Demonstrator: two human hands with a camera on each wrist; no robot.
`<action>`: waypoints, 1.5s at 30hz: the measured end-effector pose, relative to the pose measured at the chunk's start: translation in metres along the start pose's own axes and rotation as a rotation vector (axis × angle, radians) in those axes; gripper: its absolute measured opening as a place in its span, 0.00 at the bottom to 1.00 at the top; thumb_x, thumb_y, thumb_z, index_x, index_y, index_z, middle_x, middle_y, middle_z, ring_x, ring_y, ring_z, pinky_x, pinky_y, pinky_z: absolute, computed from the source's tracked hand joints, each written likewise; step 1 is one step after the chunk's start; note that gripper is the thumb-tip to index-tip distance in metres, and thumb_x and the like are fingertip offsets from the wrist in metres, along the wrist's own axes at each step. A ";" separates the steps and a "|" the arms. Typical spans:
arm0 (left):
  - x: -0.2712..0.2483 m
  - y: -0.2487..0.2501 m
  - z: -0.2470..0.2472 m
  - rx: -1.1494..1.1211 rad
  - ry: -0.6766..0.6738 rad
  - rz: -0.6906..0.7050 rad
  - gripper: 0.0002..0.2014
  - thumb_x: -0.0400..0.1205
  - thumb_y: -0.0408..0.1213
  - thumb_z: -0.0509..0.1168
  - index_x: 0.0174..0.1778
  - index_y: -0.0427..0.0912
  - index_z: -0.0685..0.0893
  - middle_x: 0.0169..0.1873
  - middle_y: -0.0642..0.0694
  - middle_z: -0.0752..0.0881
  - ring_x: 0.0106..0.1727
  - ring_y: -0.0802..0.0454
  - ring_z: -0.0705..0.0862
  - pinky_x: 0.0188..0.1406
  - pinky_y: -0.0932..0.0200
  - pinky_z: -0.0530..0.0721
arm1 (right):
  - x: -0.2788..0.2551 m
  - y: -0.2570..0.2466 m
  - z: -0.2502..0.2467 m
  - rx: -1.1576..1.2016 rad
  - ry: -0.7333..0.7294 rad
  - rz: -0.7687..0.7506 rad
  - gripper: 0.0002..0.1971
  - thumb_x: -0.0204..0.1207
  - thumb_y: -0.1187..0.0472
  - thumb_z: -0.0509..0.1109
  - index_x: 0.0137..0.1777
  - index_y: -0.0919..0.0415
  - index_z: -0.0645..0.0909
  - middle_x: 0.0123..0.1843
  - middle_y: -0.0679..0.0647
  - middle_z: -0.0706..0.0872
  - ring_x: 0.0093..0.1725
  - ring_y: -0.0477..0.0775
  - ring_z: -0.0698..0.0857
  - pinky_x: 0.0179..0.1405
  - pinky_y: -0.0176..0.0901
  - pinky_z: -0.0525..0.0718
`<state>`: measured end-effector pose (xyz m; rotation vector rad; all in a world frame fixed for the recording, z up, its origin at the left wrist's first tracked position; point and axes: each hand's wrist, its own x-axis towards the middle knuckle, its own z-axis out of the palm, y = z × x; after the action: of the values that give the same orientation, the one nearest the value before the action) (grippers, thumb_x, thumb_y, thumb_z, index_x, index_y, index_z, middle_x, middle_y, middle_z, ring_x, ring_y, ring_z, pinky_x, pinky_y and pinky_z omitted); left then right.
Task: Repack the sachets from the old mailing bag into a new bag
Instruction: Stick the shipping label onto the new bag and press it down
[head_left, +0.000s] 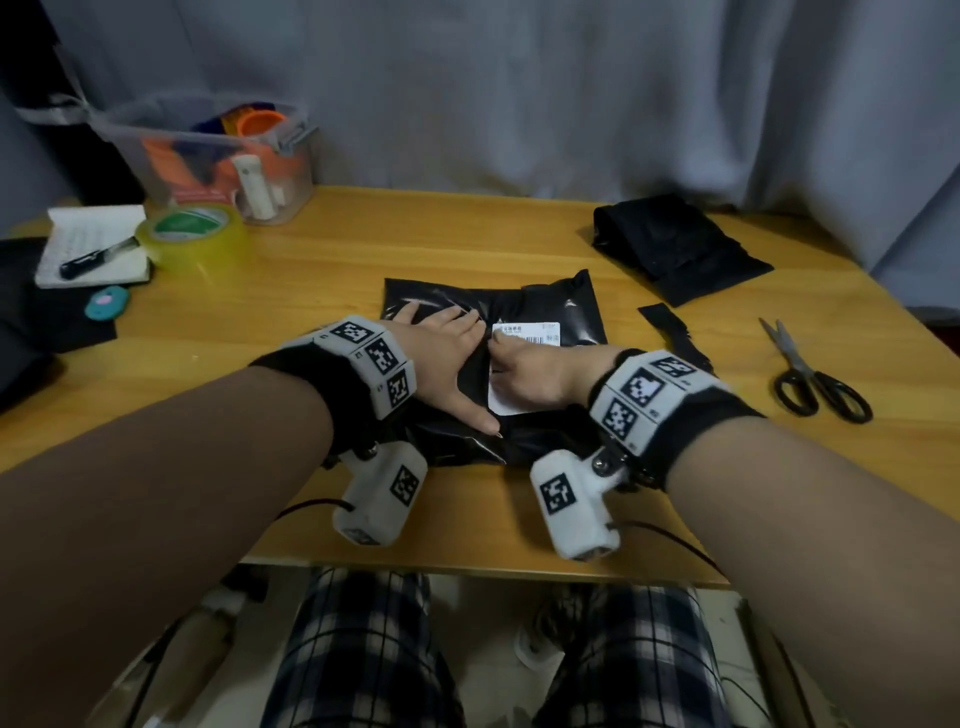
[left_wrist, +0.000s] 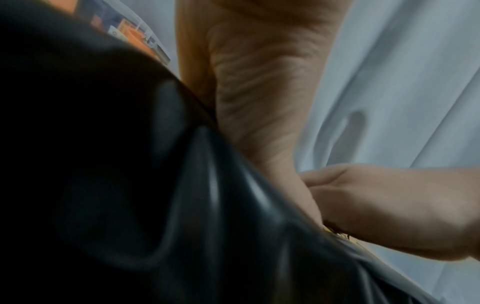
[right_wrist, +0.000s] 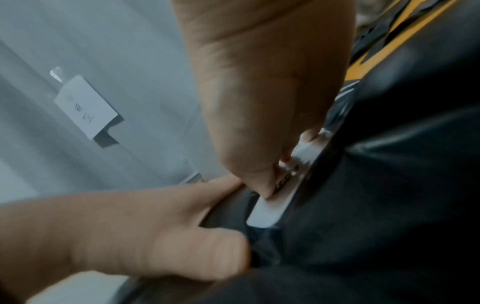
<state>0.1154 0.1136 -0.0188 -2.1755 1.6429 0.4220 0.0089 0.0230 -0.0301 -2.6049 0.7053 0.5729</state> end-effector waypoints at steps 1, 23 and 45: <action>0.000 -0.001 -0.001 -0.001 -0.006 0.001 0.62 0.64 0.78 0.58 0.83 0.44 0.37 0.84 0.51 0.38 0.84 0.53 0.36 0.81 0.37 0.37 | 0.005 -0.001 0.000 -0.033 0.006 0.021 0.29 0.86 0.59 0.51 0.83 0.66 0.48 0.83 0.61 0.57 0.82 0.59 0.58 0.81 0.48 0.55; 0.028 0.029 -0.020 0.167 -0.103 0.011 0.54 0.71 0.77 0.49 0.83 0.44 0.40 0.84 0.51 0.45 0.84 0.50 0.47 0.78 0.35 0.49 | -0.003 0.039 -0.002 -0.144 0.017 0.119 0.32 0.85 0.47 0.48 0.84 0.51 0.38 0.86 0.46 0.38 0.85 0.53 0.40 0.80 0.67 0.37; 0.028 0.026 -0.040 0.111 -0.284 -0.014 0.48 0.80 0.61 0.60 0.83 0.44 0.36 0.83 0.50 0.36 0.84 0.49 0.40 0.83 0.45 0.47 | -0.024 0.045 -0.008 -0.199 -0.105 0.132 0.46 0.75 0.32 0.58 0.83 0.48 0.35 0.84 0.41 0.34 0.84 0.52 0.34 0.78 0.73 0.36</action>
<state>0.0982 0.0643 0.0006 -1.9431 1.4600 0.5910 -0.0322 -0.0072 -0.0232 -2.6984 0.8284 0.8536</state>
